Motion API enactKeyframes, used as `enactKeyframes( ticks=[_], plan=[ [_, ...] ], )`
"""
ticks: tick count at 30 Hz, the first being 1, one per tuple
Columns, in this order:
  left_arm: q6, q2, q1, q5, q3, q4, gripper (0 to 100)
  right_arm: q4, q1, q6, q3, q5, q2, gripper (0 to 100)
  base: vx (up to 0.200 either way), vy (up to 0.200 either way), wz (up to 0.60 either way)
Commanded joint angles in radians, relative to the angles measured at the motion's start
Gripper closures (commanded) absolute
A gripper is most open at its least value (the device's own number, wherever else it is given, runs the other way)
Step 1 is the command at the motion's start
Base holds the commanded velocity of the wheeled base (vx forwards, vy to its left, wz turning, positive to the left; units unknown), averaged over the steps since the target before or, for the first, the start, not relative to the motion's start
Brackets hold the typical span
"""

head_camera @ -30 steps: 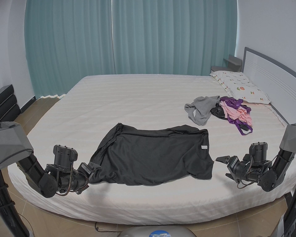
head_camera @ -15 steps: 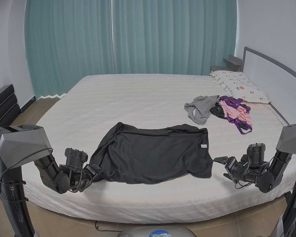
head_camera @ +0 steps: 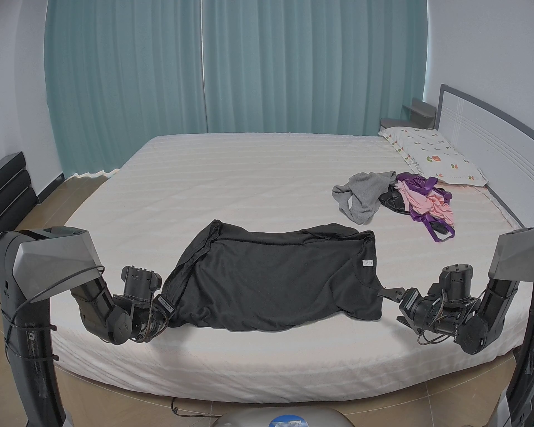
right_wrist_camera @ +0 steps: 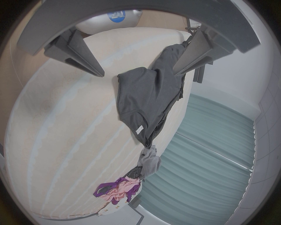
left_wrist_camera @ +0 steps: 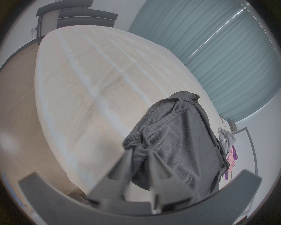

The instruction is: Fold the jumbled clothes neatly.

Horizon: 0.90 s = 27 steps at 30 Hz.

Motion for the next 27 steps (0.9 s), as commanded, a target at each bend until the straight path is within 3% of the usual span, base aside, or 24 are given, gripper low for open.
enactKeyframes(
  ticks=[1,7,13,23,24,27],
  plan=[
    [-0.004,0.007,0.013,0.003,-0.001,0.0,100,0.0,0.01,0.0,-0.011,0.0,0.017,0,0.0,0.0,0.0],
    [-0.019,-0.056,0.037,0.003,0.013,-0.015,100,0.012,0.028,-0.006,-0.063,-0.002,0.074,0,0.0,0.0,0.0],
    [-0.099,-0.119,0.037,-0.005,0.03,-0.068,100,0.02,0.028,-0.02,-0.117,-0.003,0.129,0,0.0,0.0,0.0],
    [-0.104,-0.13,0.04,-0.007,0.035,-0.077,100,0.09,0.02,-0.052,-0.232,-0.015,0.191,0,0.0,0.0,0.0],
    [-0.105,-0.128,0.04,-0.007,0.035,-0.077,100,0.096,0.022,-0.057,-0.241,-0.015,0.195,100,0.0,0.0,0.0],
    [-0.105,-0.128,0.04,-0.007,0.035,-0.077,100,0.116,0.02,-0.077,-0.272,-0.015,0.203,100,0.0,0.0,0.0]
  ],
)
